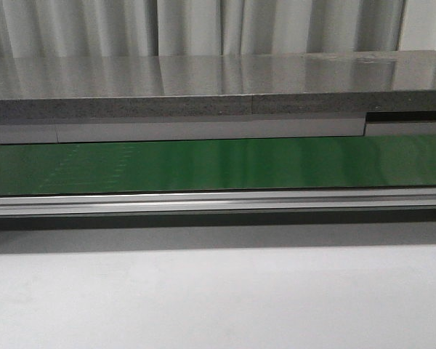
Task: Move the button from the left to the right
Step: 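Grasp the yellow-capped button with the left gripper and lift it, then place the button on the conveyor belt and open the left gripper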
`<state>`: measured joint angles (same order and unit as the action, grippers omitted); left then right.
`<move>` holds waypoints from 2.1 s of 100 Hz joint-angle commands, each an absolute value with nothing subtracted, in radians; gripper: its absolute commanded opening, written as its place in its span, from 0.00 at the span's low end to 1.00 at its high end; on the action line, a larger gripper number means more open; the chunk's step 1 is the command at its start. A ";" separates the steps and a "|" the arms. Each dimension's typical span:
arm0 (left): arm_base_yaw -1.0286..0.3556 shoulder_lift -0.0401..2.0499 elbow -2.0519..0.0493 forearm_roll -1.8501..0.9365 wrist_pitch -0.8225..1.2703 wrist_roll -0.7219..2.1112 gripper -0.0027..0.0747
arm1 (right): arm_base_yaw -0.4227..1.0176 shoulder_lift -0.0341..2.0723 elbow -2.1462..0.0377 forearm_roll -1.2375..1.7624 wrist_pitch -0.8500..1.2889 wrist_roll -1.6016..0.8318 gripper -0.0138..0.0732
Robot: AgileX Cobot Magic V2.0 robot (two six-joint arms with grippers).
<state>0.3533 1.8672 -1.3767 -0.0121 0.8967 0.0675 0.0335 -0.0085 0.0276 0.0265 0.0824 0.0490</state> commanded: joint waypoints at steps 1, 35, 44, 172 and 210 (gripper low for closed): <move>0.355 1.853 -1.420 -0.027 0.889 0.073 0.78 | 0.032 -0.029 0.010 0.022 0.000 0.047 0.06; 0.355 1.902 -1.422 -0.027 0.891 0.074 0.78 | 0.032 -0.029 0.010 0.022 0.000 0.047 0.06; 0.355 1.916 -1.422 -0.027 0.895 0.079 0.77 | 0.032 -0.029 0.010 0.022 0.000 0.047 0.06; 0.295 1.870 -1.555 -0.149 0.998 0.161 0.02 | 0.032 -0.029 0.010 0.022 0.000 0.047 0.06; 0.171 1.874 -1.549 -0.145 1.029 0.163 0.06 | 0.032 -0.029 0.010 0.022 0.000 0.047 0.06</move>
<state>0.1954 1.9301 -1.5258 -0.1289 1.0356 0.1597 0.0335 -0.0085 0.0276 0.0265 0.0824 0.0490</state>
